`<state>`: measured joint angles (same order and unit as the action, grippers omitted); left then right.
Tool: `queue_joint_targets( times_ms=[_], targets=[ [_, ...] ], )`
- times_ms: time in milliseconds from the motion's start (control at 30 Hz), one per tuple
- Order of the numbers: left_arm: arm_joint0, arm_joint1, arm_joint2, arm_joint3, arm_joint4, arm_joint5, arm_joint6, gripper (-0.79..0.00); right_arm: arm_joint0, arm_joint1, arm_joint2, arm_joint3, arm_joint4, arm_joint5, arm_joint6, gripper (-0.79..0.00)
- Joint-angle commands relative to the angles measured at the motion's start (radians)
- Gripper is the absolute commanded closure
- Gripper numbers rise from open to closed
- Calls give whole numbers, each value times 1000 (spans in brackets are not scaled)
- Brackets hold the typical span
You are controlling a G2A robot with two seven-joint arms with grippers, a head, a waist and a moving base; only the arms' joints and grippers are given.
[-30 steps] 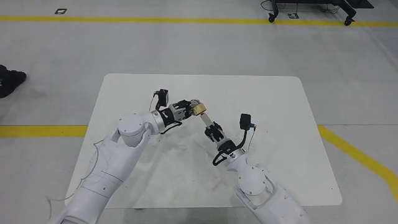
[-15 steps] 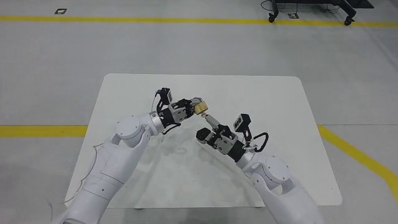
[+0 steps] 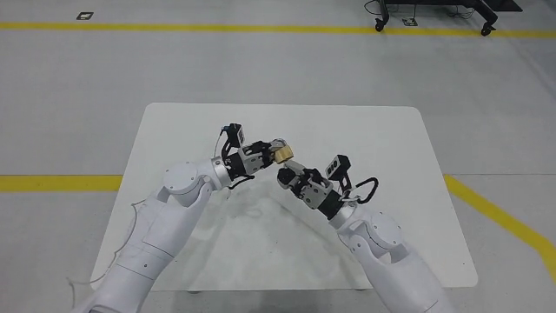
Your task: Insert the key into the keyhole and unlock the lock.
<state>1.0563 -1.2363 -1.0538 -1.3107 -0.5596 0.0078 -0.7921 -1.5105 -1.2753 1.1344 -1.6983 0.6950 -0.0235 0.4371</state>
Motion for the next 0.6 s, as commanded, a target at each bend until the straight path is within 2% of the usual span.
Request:
queue_joint_targets(
  times_ms=[0, 67, 133, 167, 300, 567],
  targets=[
    [0, 0, -2, -1, 2, 0, -1, 0, -2, 0, 5, 0, 7, -1, 1, -200],
    [0, 0, -3, -2, 3, 2, -2, 0, -2, 0, 9, 0, 10, 1, 1, -163],
    [1, 0, -4, -3, 3, 2, -3, 0, -2, 0, 10, 1, 15, 3, 2, -12],
    [1, 0, -4, -4, 4, 3, -5, 0, -2, 0, 9, 2, 23, 5, 4, 0],
    [1, -1, -4, -6, 8, 2, -15, 0, 3, -1, 10, 7, 48, 24, 18, 0],
    [-5, -1, 0, -8, 26, -14, -43, 0, 31, -4, 44, 61, 300, 148, 140, 0]
  ],
)
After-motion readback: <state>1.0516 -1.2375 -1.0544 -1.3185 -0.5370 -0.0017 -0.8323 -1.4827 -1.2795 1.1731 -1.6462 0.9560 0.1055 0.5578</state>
